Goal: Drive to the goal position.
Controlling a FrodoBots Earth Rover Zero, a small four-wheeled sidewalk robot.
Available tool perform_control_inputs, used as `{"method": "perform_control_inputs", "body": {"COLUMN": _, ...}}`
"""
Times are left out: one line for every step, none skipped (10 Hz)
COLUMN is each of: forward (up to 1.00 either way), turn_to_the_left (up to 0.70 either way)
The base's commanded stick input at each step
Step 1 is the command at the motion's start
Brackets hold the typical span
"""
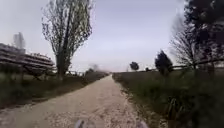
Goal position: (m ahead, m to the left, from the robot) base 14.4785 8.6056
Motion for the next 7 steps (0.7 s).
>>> {"method": "perform_control_inputs", "body": {"forward": 0.7, "turn_to_the_left": 0.0}}
{"method": "perform_control_inputs", "body": {"forward": 0.7, "turn_to_the_left": 0.0}}
{"method": "perform_control_inputs", "body": {"forward": 0.7, "turn_to_the_left": 0.0}}
{"method": "perform_control_inputs", "body": {"forward": 0.7, "turn_to_the_left": 0.0}}
{"method": "perform_control_inputs", "body": {"forward": 0.7, "turn_to_the_left": 0.0}}
{"method": "perform_control_inputs", "body": {"forward": 0.7, "turn_to_the_left": 0.0}}
{"method": "perform_control_inputs", "body": {"forward": 0.7, "turn_to_the_left": 0.0}}
